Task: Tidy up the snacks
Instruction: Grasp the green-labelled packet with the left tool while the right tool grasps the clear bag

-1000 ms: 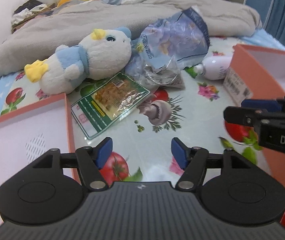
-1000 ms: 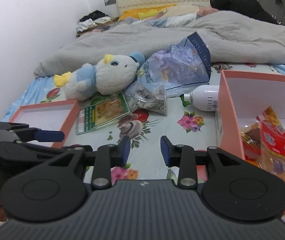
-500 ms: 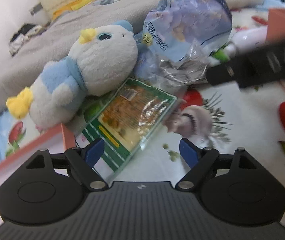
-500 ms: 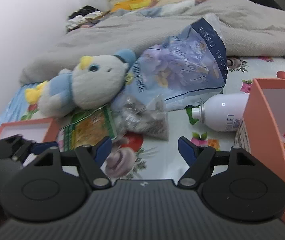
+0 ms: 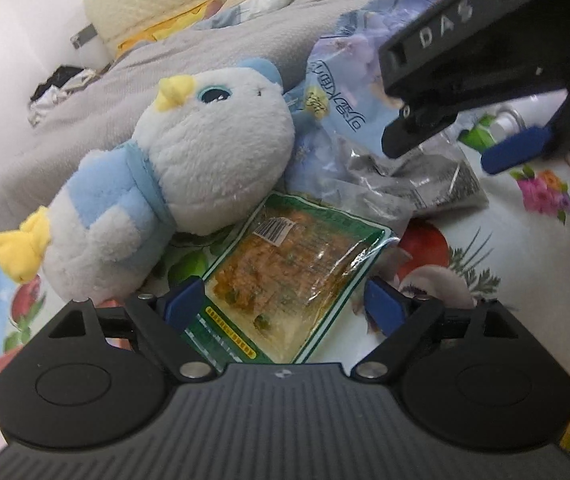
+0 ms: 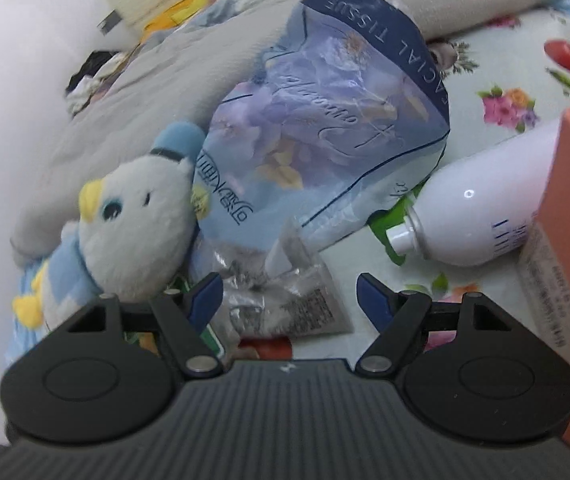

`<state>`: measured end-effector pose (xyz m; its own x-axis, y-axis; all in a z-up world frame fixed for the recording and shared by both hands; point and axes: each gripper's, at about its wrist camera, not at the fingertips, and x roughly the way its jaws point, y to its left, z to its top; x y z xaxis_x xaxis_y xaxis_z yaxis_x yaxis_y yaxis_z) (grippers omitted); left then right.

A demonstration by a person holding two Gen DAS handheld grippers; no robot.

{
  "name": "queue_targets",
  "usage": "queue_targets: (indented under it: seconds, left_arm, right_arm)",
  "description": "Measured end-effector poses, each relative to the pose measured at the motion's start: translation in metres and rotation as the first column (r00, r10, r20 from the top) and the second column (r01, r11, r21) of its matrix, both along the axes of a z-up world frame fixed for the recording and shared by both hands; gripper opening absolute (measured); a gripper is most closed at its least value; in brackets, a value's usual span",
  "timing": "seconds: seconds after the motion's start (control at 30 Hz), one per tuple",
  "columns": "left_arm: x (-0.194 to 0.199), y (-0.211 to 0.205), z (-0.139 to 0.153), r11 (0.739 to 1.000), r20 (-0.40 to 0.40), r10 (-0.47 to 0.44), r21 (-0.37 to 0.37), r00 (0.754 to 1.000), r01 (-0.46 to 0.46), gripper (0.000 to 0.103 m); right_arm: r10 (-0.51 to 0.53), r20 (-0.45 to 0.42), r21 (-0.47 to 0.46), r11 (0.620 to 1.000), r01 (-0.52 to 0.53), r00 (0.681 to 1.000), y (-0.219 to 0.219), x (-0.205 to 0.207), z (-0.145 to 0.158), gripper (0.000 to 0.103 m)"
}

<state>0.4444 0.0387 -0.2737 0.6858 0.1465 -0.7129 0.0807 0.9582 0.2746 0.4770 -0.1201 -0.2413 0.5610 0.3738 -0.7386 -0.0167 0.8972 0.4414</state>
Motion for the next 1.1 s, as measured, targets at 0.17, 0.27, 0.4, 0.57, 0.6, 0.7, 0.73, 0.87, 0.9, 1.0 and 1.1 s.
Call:
queue_targets:
  seconds: [0.17, 0.27, 0.4, 0.57, 0.6, 0.7, 0.73, 0.87, 0.9, 1.0, 1.1]
  left_arm:
    - [0.003, 0.020, -0.004, 0.986, -0.021, 0.052, -0.157, 0.998, -0.055, 0.091]
    - [0.005, 0.032, -0.006, 0.967, -0.040, 0.072, -0.243, 0.997, -0.079, 0.090]
    - [0.001, 0.028, -0.006, 0.969, -0.027, 0.065, -0.239, 0.998, -0.069, 0.085]
    - [-0.001, 0.026, -0.003, 0.970, -0.015, 0.068, -0.233, 0.998, -0.069, 0.064]
    - [-0.001, 0.026, -0.002, 0.970, -0.013, 0.069, -0.233, 0.998, -0.070, 0.060]
    - [-0.002, 0.027, -0.001, 0.972, -0.004, 0.074, -0.223, 0.997, -0.073, 0.046]
    - [-0.003, 0.027, -0.001, 0.971, -0.004, 0.075, -0.226, 0.997, -0.074, 0.039]
    - [-0.013, 0.031, 0.003, 0.965, -0.001, 0.100, -0.243, 0.995, -0.097, 0.028]
    - [-0.015, 0.033, 0.004, 0.962, -0.001, 0.106, -0.253, 0.994, -0.103, 0.026]
    - [-0.026, 0.037, 0.008, 0.951, -0.006, 0.127, -0.284, 0.992, -0.123, 0.022]
    - [-0.036, 0.037, 0.014, 0.943, -0.003, 0.143, -0.304, 0.990, -0.137, 0.017]
  right_arm:
    - [0.015, -0.014, -0.027, 1.000, -0.016, 1.000, 0.008, 0.010, -0.008, 0.075]
    - [0.042, 0.002, -0.052, 0.998, -0.042, 0.999, 0.014, 0.011, -0.009, 0.076]
    - [0.101, 0.017, -0.083, 0.992, -0.099, 0.995, 0.021, 0.012, -0.010, 0.065]
    - [0.132, 0.025, -0.124, 0.984, -0.128, 0.991, 0.026, 0.007, -0.006, 0.051]
    - [0.138, 0.026, -0.124, 0.983, -0.134, 0.990, 0.026, 0.006, -0.006, 0.049]
    - [0.148, 0.029, -0.130, 0.981, -0.143, 0.989, 0.026, 0.002, -0.004, 0.040]
    - [0.151, 0.029, -0.131, 0.981, -0.146, 0.988, 0.027, 0.001, -0.003, 0.036]
    - [0.152, 0.035, -0.140, 0.979, -0.146, 0.988, 0.026, -0.008, 0.001, 0.028]
    - [0.149, 0.041, -0.139, 0.980, -0.142, 0.988, 0.024, -0.010, 0.002, 0.025]
    - [0.143, 0.039, -0.138, 0.981, -0.136, 0.989, 0.020, -0.016, 0.004, 0.024]
    - [0.155, 0.043, -0.155, 0.977, -0.147, 0.987, 0.016, -0.025, 0.005, 0.024]
